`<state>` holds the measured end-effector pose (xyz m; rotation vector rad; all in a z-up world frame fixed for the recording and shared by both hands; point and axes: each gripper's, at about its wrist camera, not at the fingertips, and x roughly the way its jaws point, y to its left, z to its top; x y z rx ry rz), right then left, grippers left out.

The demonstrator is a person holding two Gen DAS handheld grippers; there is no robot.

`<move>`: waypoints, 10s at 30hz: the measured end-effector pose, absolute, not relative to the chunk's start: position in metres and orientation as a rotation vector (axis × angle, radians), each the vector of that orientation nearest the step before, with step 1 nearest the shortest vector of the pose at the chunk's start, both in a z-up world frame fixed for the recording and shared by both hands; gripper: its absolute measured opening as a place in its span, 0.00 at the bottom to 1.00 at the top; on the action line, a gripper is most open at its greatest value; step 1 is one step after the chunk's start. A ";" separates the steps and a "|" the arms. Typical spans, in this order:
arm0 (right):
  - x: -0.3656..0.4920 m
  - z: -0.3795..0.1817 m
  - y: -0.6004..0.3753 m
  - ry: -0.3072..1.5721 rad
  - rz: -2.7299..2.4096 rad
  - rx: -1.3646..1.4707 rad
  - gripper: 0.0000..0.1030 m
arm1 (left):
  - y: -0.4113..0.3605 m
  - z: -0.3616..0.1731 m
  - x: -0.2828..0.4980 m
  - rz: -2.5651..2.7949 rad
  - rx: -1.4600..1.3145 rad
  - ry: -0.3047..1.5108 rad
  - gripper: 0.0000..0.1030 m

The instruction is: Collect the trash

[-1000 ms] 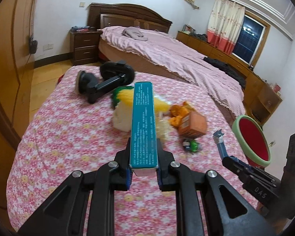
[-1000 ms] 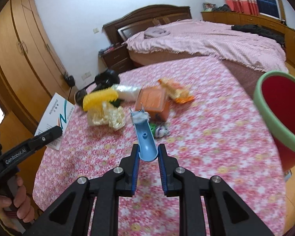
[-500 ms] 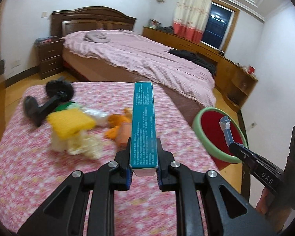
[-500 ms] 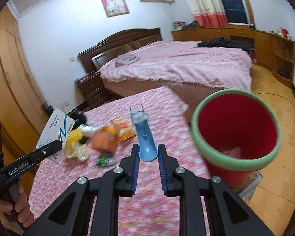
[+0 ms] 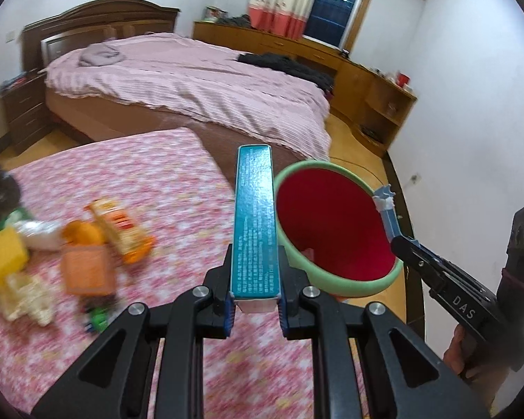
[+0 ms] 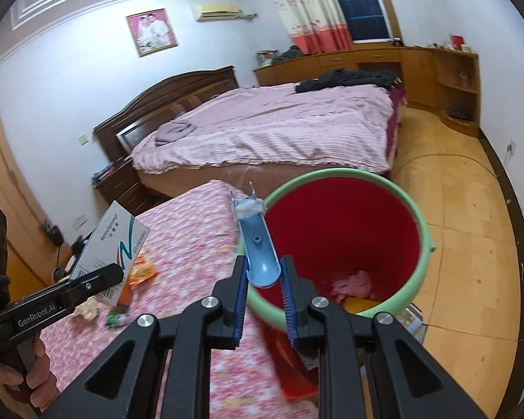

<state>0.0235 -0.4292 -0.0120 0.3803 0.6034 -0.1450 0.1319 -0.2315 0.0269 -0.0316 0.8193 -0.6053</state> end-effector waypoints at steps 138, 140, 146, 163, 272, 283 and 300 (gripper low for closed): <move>0.120 -0.029 -0.198 0.753 0.207 0.279 0.52 | 0.110 0.016 0.096 -0.013 -0.375 0.668 0.13; 0.112 -0.023 -0.201 0.739 0.206 0.277 0.52 | 0.104 0.020 0.094 -0.029 -0.372 0.660 0.13; 0.089 -0.006 -0.217 0.693 0.183 0.279 0.52 | 0.084 0.030 0.091 -0.078 -0.351 0.645 0.13; 0.048 0.028 -0.289 0.604 0.060 0.293 0.52 | 0.005 0.066 0.100 -0.249 -0.269 0.635 0.13; 0.065 -0.006 -0.363 0.722 0.025 0.434 0.63 | -0.092 0.036 0.142 -0.292 -0.120 0.802 0.37; 0.084 -0.006 -0.307 0.739 0.089 0.404 0.63 | -0.008 0.028 0.152 -0.146 -0.164 0.808 0.37; 0.157 -0.045 -0.254 0.869 0.173 0.295 0.63 | 0.032 -0.033 0.186 -0.065 -0.236 0.924 0.39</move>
